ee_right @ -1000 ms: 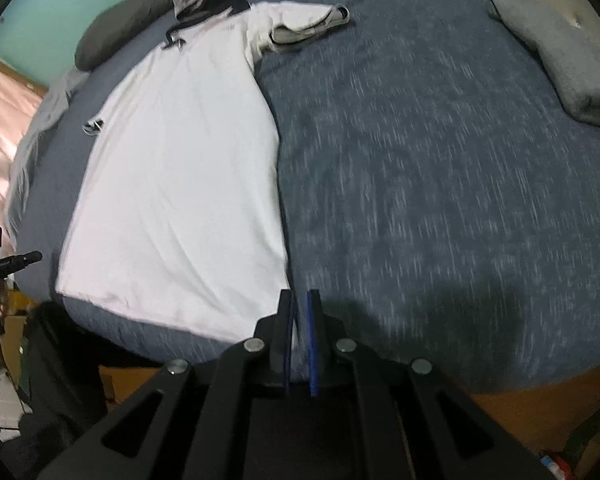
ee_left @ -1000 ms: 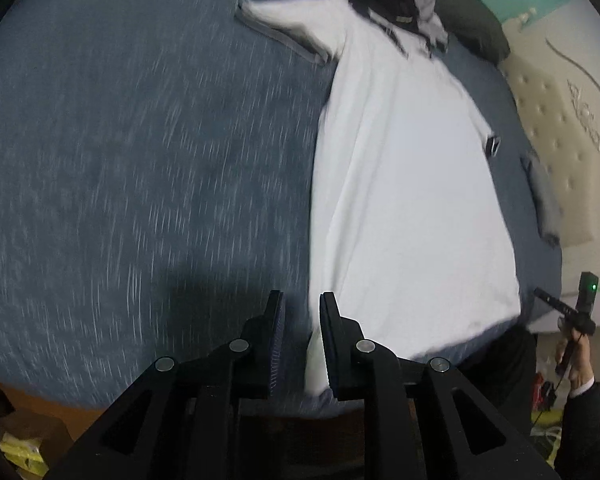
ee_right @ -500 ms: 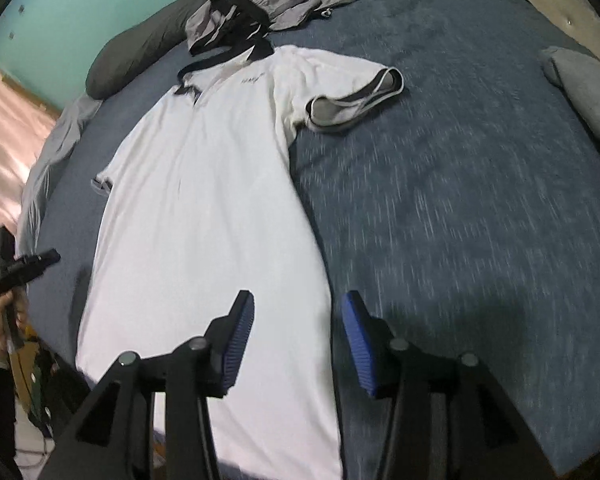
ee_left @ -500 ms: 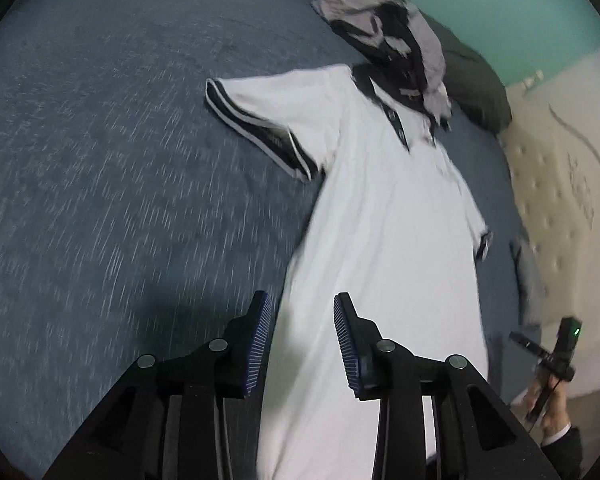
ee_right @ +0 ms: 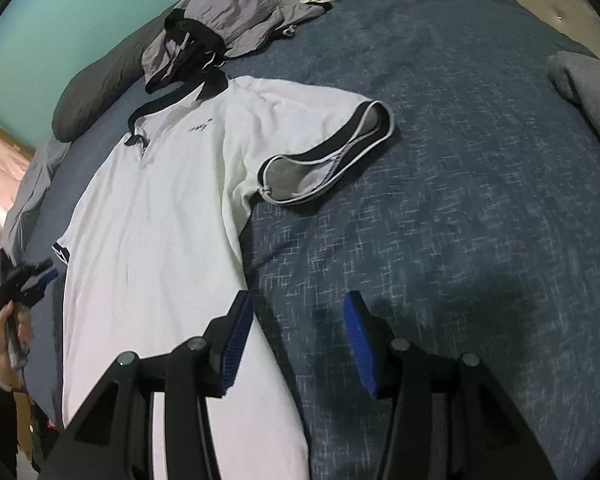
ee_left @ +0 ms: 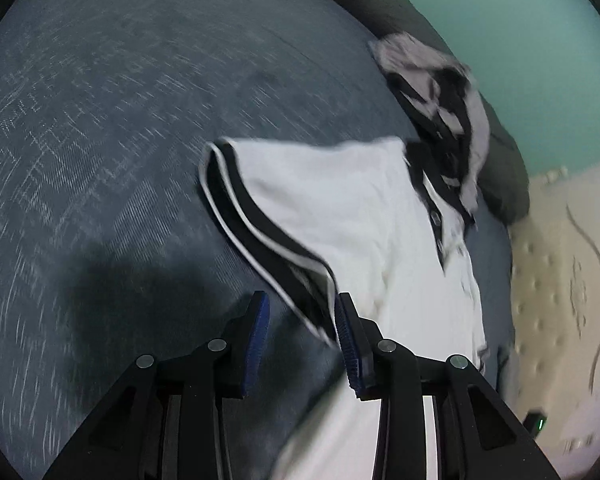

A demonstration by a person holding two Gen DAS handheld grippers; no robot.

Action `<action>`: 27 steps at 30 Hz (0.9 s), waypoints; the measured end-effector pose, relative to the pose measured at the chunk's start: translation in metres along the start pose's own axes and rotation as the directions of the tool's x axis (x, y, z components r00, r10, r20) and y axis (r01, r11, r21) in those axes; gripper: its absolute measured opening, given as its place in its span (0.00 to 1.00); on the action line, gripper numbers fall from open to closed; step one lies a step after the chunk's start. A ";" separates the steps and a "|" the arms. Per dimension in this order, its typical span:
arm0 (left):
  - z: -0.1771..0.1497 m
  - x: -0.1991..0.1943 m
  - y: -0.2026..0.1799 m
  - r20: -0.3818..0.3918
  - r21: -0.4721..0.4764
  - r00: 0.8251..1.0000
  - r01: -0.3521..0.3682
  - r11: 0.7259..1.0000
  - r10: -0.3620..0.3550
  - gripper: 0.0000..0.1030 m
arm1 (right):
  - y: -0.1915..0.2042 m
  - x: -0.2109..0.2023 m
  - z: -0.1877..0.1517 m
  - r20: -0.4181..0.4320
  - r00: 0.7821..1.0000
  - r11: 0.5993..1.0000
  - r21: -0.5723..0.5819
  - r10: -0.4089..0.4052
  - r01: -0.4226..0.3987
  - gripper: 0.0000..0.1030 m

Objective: Fold clothes
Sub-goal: 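Release the hem with both tools and move the left tool to the striped sleeve, then grasp the striped sleeve cuff with the left tool and pull it outward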

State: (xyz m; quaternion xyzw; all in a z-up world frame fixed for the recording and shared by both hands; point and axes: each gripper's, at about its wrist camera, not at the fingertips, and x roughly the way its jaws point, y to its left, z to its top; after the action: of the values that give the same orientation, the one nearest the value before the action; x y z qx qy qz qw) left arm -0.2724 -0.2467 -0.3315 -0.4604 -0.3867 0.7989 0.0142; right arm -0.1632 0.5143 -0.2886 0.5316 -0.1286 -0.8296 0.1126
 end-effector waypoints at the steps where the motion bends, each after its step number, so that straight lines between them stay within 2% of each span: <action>1: 0.003 0.002 0.003 0.014 -0.011 1.000 -0.003 1.000 0.003 0.36 | 0.001 0.002 -0.001 -0.001 1.000 1.000 -0.007 0.005 -0.005 0.47; 7: 0.017 0.005 0.018 0.107 -0.048 0.993 -0.052 0.998 0.057 0.36 | 0.004 0.012 -0.007 -0.015 0.999 0.998 -0.019 0.052 -0.052 0.47; 11: 0.028 0.010 0.023 0.121 -0.060 0.991 -0.057 0.997 0.064 0.37 | 0.004 0.018 -0.011 -0.026 0.997 0.998 -0.014 0.067 -0.067 0.47; 16: 0.044 0.016 0.018 0.128 -0.012 0.989 -0.074 0.997 0.075 0.35 | 0.002 0.021 -0.012 -0.028 0.997 0.998 0.006 0.069 -0.069 0.47; 17: 0.047 0.017 0.018 0.125 -0.004 0.989 -0.077 0.997 0.077 0.27 | 0.002 0.021 -0.011 -0.027 0.997 0.998 0.010 0.069 -0.068 0.47; 18: 0.049 0.017 0.017 0.119 0.003 0.990 -0.080 0.997 0.079 0.07 | 0.002 0.021 -0.011 -0.026 0.997 0.997 0.013 0.070 -0.070 0.47; 27: 0.086 -0.003 0.006 0.164 0.080 0.980 -0.124 0.989 0.110 0.06 | 0.010 0.025 -0.008 -0.032 0.996 0.997 0.007 0.079 -0.079 0.47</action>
State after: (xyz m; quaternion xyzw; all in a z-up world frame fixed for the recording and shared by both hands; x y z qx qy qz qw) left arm -0.3331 -0.3044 -0.3097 -0.4158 -0.3225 0.8493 -0.0432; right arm -0.1655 0.4962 -0.3102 0.5396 -0.1502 -0.8155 0.1458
